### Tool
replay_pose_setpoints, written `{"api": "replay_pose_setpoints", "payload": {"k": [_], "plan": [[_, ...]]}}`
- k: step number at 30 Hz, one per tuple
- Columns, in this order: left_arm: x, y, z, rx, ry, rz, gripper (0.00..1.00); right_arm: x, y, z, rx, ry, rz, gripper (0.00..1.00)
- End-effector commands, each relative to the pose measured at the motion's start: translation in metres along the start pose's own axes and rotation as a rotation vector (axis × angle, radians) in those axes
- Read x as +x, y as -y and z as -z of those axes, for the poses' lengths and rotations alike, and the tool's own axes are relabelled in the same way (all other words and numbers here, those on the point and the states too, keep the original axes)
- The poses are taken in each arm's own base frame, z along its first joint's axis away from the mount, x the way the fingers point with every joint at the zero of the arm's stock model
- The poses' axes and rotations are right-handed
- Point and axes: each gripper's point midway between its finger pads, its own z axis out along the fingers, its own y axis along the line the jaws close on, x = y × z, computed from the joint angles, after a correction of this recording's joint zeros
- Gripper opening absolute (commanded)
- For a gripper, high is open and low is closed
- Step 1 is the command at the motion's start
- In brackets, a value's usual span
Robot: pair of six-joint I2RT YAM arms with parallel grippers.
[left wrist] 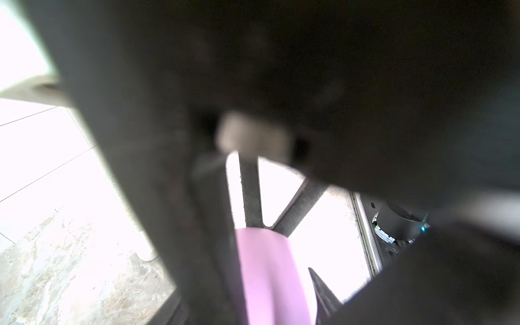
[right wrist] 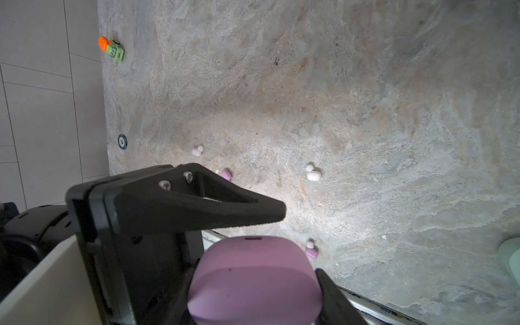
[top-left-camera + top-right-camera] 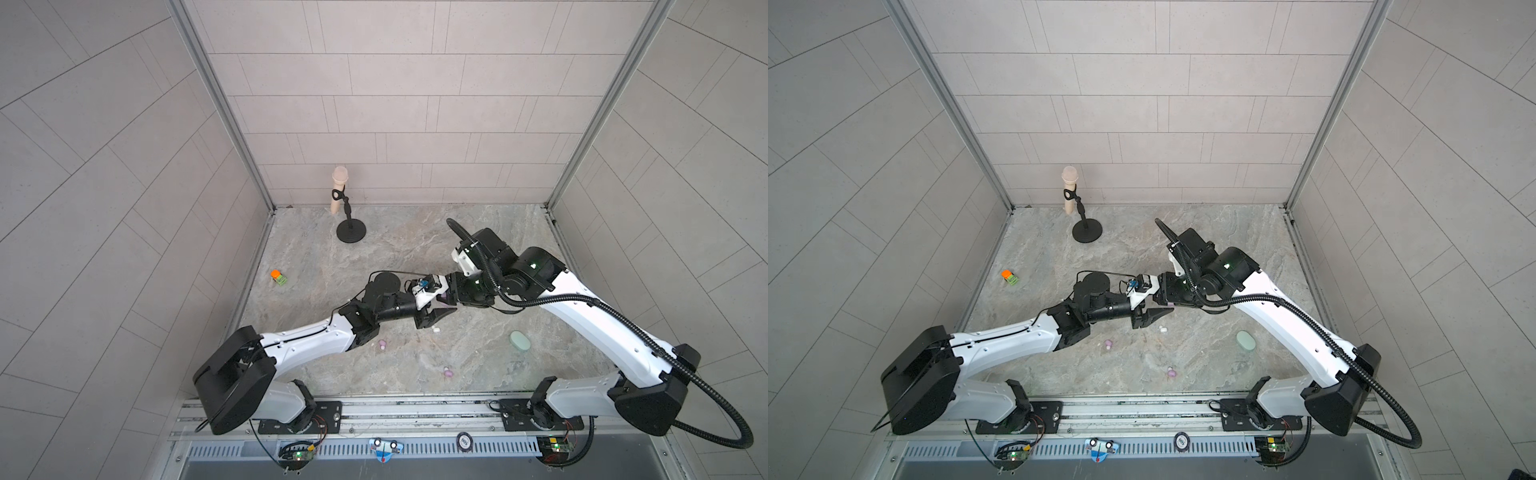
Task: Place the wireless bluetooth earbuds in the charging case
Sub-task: 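Close the left gripper on the pink case held by the right gripper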
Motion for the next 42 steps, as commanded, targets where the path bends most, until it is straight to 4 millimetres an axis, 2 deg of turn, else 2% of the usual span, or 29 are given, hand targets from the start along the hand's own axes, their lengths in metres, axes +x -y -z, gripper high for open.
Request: {"api": "replay_pose_setpoints", "payload": {"k": [1,19,30,42], "plan": [[-0.016,0.002,0.002,0.007,0.043,-0.017,0.57,-0.002,-0.005,0.001,-0.013,0.011,-0.01,0.54],[-0.017,0.003,0.004,0.009,0.042,-0.018,0.38,-0.001,-0.008,0.0,-0.033,0.008,-0.02,0.55],[-0.015,0.004,0.003,0.015,0.03,-0.01,0.3,-0.005,-0.011,0.009,-0.049,0.039,-0.016,0.77],[-0.002,0.009,0.01,0.015,0.006,0.045,0.25,-0.014,0.006,0.037,-0.056,0.178,-0.038,0.87]]}}
